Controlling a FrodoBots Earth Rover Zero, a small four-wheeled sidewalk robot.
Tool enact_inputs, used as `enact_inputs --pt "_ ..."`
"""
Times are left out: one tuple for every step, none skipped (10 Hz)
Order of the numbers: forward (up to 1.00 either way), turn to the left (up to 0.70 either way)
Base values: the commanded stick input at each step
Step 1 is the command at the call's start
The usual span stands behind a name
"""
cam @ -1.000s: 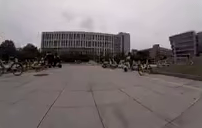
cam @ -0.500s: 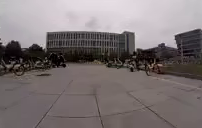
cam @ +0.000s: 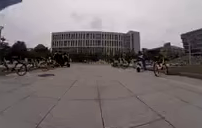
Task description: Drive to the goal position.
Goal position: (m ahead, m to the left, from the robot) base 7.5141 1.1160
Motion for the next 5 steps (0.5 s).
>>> enact_inputs --pt "0.60 0.16" --pt "0.60 0.16" --pt "0.60 0.16" --pt "0.60 0.16" --pt "0.60 0.09"
